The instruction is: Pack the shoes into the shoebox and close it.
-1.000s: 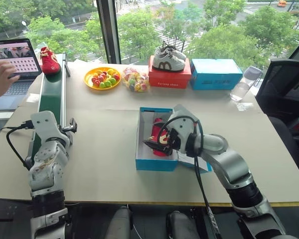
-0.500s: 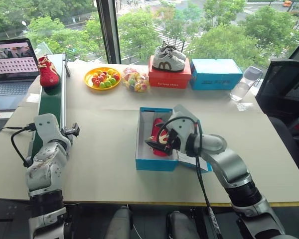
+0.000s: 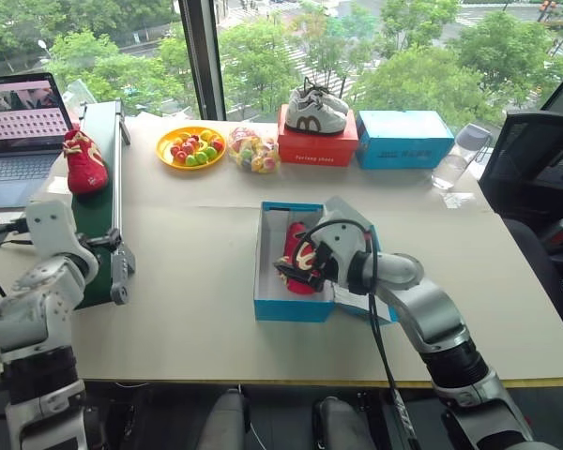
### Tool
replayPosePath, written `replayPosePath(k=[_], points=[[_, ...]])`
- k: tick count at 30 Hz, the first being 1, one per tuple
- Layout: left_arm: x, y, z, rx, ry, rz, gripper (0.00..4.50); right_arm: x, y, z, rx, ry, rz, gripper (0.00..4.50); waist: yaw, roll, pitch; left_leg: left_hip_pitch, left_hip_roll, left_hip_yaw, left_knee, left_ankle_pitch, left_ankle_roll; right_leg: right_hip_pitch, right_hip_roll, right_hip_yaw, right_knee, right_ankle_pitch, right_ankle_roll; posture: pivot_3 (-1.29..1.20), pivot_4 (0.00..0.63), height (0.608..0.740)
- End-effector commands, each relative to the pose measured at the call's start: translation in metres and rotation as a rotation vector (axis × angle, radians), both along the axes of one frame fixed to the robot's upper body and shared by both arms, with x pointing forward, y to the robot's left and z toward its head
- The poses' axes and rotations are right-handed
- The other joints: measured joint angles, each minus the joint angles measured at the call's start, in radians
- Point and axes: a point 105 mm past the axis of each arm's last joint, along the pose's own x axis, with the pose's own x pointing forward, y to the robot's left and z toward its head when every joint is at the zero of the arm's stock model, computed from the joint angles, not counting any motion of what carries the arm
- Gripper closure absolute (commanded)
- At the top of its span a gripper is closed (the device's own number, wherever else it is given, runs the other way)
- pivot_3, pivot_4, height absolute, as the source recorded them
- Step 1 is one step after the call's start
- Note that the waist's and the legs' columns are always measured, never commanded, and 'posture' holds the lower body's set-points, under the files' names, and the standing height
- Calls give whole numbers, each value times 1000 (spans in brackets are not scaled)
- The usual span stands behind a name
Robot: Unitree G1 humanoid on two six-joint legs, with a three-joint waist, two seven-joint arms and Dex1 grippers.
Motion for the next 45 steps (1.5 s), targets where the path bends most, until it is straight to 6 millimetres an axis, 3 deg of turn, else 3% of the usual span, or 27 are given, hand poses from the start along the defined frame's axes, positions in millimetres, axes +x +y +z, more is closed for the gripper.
replayPosePath(k=[1, 16, 27, 29, 37, 45], points=[[-3, 6, 35, 49, -94, 23, 0, -1, 3, 14, 16, -58, 12, 233, -1, 0, 0, 0, 0, 0, 0, 0, 0, 0, 0, 0, 0, 0, 0, 0, 150, 737], [-11, 24, 27, 50, -71, 97, 0, -1, 1, 11, 16, -51, 1, 233, -4, 0, 0, 0, 0, 0, 0, 1, 0, 0, 0, 0, 1, 0, 0, 0, 150, 737], [-15, 27, -20, -61, 30, 133, 0, 0, 0, 13, 15, -56, 0, 233, -3, -1, 0, 0, 0, 0, 0, 1, -1, 0, 0, 0, 1, 0, 0, 0, 150, 737], [-14, 25, -17, -70, 0, 127, 537, 0, 0, 15, 17, -60, -1, 0, -2, -1, 0, 0, 0, 0, 0, 1, -1, 0, 0, 0, 1, 0, 0, 0, 150, 737], [-11, 25, -15, -78, -5, 127, 3098, 2, 2, 19, 22, -72, 3, 0, 5, -1, -1, 2, 0, 0, 0, 0, -10, 0, 0, 0, 4, 0, 0, 0, 150, 737], [-8, 22, -16, -111, -29, 124, 3098, 3, 0, 23, 26, -83, -7, 0, 7, -1, -1, 2, 1, -1, 0, 1, -12, 0, 0, -1, 4, 1, 0, 0, 150, 737]])
